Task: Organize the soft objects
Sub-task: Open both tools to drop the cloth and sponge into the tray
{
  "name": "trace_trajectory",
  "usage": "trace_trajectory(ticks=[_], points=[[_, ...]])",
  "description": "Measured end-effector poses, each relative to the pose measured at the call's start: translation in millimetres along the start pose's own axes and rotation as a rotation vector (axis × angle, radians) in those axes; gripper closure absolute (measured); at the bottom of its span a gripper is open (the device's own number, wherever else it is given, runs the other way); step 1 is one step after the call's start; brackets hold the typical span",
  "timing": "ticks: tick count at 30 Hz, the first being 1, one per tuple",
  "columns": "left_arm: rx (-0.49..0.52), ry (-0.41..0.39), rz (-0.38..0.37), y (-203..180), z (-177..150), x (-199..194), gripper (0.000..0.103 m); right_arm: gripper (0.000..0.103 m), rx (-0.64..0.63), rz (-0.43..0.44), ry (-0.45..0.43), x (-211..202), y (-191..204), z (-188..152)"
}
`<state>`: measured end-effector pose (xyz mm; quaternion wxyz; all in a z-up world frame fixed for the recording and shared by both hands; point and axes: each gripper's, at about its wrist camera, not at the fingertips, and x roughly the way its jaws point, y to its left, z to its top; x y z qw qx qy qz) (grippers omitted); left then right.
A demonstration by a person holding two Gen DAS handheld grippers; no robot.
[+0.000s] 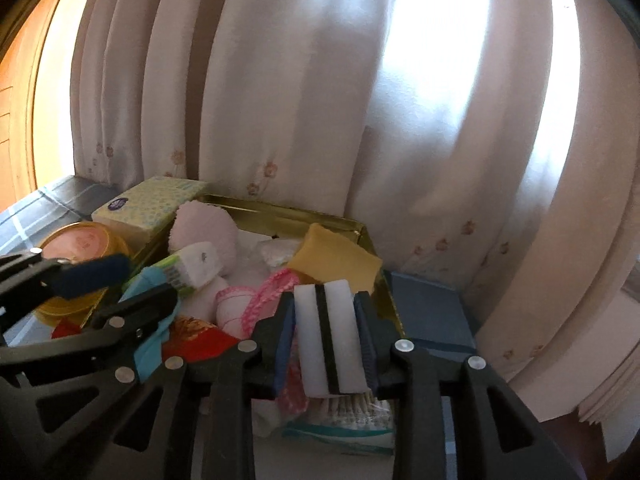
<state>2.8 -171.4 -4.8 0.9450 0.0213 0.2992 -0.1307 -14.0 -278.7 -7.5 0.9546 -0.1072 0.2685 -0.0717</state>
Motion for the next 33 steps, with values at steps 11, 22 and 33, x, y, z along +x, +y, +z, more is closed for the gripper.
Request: trace_trajectory(ticks=[11, 22, 33], points=[[-0.032, -0.123, 0.026, 9.2, -4.6, -23.2, 0.001, 0.012, 0.251, -0.006, -0.094, -22.7, -41.3, -14.8], [0.040, -0.179, 0.037, -0.3, -5.4, -35.8, 0.000, 0.012, 0.316, -0.119, -0.203, -50.6, -49.8, -20.0], [0.087, -0.316, 0.065, -2.8, -8.5, -56.9, 0.000, 0.012, 0.375, -0.166, -0.254, -65.2, -45.8, -25.3]])
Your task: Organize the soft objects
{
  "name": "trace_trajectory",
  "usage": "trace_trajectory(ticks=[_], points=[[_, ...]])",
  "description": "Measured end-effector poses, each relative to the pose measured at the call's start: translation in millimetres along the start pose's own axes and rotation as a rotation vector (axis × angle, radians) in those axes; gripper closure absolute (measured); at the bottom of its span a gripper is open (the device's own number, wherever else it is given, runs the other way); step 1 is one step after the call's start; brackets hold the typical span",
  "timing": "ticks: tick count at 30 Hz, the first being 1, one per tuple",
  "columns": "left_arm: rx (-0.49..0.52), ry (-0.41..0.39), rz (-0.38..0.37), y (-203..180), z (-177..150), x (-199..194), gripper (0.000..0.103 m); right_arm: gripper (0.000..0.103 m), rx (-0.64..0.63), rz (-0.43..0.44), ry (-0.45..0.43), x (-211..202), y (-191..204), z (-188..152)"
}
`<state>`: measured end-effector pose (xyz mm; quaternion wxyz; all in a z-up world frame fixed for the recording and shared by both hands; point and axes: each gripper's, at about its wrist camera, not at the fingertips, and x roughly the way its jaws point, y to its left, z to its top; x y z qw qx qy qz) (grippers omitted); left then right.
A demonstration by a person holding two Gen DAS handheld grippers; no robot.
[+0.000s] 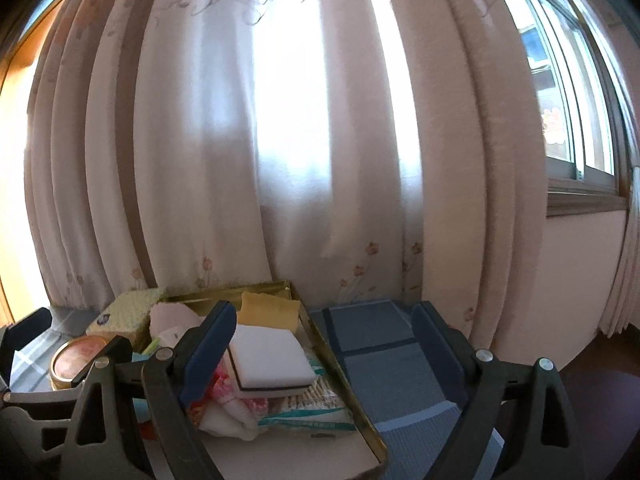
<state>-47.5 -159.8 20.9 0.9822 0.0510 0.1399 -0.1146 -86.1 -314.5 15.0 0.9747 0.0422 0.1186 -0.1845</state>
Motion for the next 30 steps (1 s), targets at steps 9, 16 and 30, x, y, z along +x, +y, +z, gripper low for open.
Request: trace_trajectory(ticks=[9, 16, 30], points=[[-0.074, -0.003, 0.016, 12.2, -2.1, -5.6, 0.000, 0.012, 0.074, -0.066, -0.118, -27.7, -9.5, -1.1], [-0.073, -0.009, 0.032, 12.1, -3.5, -9.0, 0.000, 0.012, 0.083, -0.105, -0.182, -40.4, -10.7, -2.1], [-0.069, -0.006, 0.030, 11.2, -3.5, -10.3, 0.000, 0.012, 0.050, -0.101, -0.206, -43.0, -6.5, -1.0]])
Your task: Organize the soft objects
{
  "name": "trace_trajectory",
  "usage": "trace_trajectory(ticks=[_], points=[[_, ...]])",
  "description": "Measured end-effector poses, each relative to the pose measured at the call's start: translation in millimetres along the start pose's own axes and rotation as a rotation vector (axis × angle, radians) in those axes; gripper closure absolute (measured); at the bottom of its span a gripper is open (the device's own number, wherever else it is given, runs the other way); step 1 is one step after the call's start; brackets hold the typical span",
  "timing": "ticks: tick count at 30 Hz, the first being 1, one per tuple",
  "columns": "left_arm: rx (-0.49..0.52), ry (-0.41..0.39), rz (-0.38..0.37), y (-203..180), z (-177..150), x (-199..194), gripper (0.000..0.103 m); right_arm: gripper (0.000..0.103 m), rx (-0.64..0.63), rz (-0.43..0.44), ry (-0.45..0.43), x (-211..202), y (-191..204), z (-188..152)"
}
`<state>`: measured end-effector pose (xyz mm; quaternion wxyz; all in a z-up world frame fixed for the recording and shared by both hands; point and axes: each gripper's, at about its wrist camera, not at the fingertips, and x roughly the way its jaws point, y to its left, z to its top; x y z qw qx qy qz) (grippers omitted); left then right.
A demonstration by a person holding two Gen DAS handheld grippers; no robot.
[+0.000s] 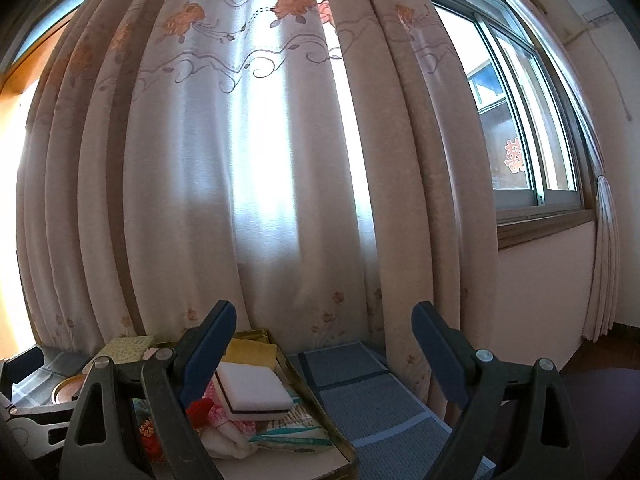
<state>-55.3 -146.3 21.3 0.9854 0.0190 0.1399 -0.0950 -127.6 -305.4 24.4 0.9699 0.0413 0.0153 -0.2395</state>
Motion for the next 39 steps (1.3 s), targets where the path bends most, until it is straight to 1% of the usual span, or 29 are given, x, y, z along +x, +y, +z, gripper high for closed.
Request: trace_trajectory(ticks=[14, 39], points=[[0.001, 0.006, 0.017, -0.6, 0.1, -0.6, 0.000, 0.012, -0.001, 0.002, -0.005, -0.1, -1.1, 0.0], [0.016, 0.009, 0.023, -0.5, 0.8, -2.5, 0.000, 0.012, 0.004, 0.006, -0.011, 0.6, -3.7, 0.0]])
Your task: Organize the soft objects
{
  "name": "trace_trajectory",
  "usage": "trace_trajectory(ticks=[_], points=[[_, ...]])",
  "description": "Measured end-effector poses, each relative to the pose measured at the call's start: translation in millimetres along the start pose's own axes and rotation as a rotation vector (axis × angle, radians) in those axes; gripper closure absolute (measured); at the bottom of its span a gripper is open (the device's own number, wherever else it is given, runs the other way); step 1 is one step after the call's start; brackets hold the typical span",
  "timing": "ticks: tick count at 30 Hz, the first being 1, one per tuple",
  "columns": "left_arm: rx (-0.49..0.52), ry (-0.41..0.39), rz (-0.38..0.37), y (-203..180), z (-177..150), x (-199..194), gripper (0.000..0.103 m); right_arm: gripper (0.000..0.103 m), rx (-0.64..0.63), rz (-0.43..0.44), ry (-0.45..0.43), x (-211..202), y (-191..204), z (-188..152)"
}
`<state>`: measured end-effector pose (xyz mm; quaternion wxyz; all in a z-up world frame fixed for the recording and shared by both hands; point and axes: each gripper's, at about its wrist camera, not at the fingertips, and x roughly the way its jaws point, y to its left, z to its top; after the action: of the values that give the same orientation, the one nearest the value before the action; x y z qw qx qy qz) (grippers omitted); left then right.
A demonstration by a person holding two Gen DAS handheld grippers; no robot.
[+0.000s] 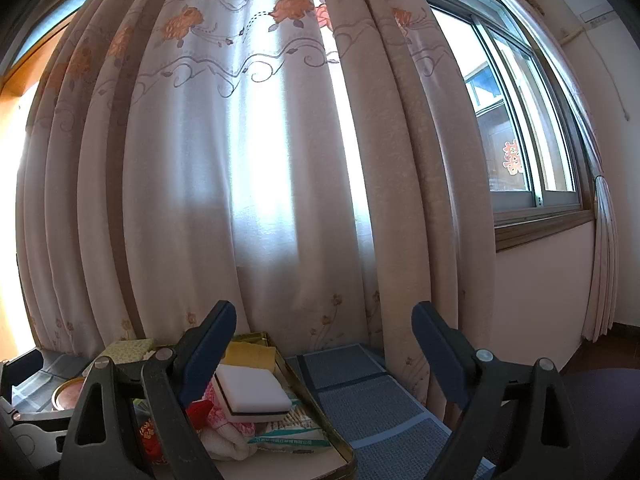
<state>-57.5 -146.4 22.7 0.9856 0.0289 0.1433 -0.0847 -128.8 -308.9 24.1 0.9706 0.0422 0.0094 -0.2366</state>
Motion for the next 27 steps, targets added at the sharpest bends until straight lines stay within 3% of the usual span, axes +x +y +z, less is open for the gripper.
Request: trace_trajectory(ticks=[27], points=[[0.020, -0.003, -0.027, -9.3, 0.4, -1.0, 0.001, 0.012, 0.003, 0.016, -0.009, 2.3, -4.0, -0.7]])
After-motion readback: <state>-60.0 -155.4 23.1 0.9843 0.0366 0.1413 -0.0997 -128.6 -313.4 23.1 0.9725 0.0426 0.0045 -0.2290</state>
